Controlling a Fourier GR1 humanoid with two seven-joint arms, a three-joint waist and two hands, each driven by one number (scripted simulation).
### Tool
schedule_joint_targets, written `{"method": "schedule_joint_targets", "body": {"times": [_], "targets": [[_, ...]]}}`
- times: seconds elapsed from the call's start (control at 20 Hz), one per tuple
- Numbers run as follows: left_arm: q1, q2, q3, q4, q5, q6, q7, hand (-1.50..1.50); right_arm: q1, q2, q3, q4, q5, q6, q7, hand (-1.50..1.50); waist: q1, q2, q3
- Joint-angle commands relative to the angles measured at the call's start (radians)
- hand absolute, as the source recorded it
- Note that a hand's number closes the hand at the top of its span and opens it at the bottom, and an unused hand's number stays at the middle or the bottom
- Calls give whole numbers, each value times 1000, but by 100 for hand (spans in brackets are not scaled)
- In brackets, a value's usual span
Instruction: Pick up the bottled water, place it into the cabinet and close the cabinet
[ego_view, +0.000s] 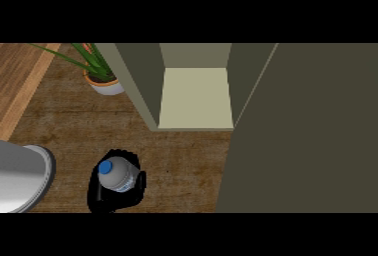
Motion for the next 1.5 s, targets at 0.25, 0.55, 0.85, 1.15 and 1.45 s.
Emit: {"method": "schedule_joint_targets", "body": {"times": [0.25,0.55,0.85,1.15,1.45], "targets": [[-48,-25,-33,-191,-96,158,144,150,29,-37,9,-133,88,2,64,-150,-1,0,0],[-151,-86,-59,-212,-177,243,257,150,11,42,73,36,117,-14,-51,-150,0,2,0],[-341,-117,-16,-147,-225,312,378,150,37,-43,-38,-132,27,11,38,-150,-8,3,0],[-507,-133,11,-68,-241,422,398,150,88,-66,26,-168,57,2,26,-150,-15,1,0],[-610,-145,-10,54,-285,496,426,150,92,-61,27,-105,54,-5,-35,-150,-12,2,1]]}}
